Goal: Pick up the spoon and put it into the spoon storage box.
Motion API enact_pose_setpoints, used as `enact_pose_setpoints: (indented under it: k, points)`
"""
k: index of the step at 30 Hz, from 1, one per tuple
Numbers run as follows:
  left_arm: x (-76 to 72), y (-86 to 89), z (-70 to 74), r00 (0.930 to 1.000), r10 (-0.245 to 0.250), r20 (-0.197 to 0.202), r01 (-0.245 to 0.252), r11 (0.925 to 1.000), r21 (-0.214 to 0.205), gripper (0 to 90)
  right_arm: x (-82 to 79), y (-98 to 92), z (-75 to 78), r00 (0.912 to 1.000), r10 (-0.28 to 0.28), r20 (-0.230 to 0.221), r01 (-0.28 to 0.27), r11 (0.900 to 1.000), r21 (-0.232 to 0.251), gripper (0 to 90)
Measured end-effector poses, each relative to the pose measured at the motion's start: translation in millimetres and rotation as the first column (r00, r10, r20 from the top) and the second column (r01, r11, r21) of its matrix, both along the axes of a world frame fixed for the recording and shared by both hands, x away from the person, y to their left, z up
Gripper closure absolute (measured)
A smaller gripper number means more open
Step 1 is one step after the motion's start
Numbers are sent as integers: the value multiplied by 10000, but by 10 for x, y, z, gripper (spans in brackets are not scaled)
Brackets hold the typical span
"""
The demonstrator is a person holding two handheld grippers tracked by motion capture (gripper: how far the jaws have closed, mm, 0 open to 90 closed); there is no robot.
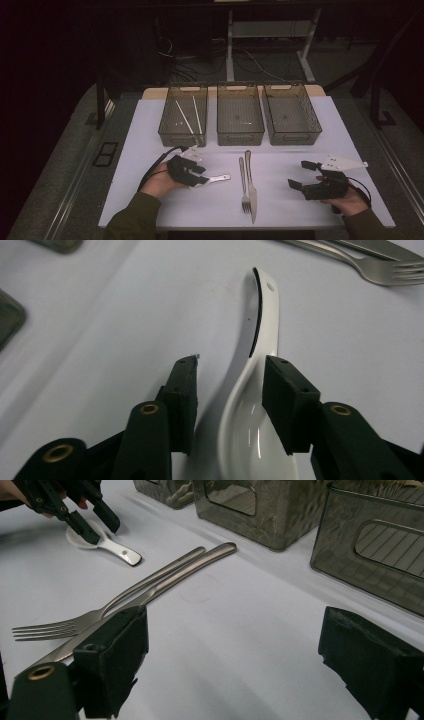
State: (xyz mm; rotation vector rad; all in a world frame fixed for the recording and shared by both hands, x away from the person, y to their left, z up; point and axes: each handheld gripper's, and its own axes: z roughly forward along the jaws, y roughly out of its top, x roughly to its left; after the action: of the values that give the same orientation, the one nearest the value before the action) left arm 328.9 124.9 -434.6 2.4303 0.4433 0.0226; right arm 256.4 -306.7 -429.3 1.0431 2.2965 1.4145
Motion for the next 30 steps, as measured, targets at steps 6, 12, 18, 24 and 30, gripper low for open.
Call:
enact_pose_setpoints:
  k: [6,12,18,24,30]
  points:
    - [-119,-66,-15,9990,-380,251,367,9980,513,565,0,2,-1,10000,6,-15,-6,10000,-36,125]
    - [-169,-106,4,9975,-474,516,433,9959,793,630,-1,1,0,10000,-5,20,5,10000,-25,125]
    - [-224,-134,32,9948,-698,748,612,9919,1114,672,1,-4,0,10000,-30,31,30,10000,-8,125]
    - [-244,-102,102,9931,-722,928,631,9932,975,796,-2,-1,1,10000,-19,32,19,10000,-3,125]
    - [-234,-111,119,9917,-754,1041,645,9925,1041,800,-2,-5,4,10000,-29,41,29,10000,23,125]
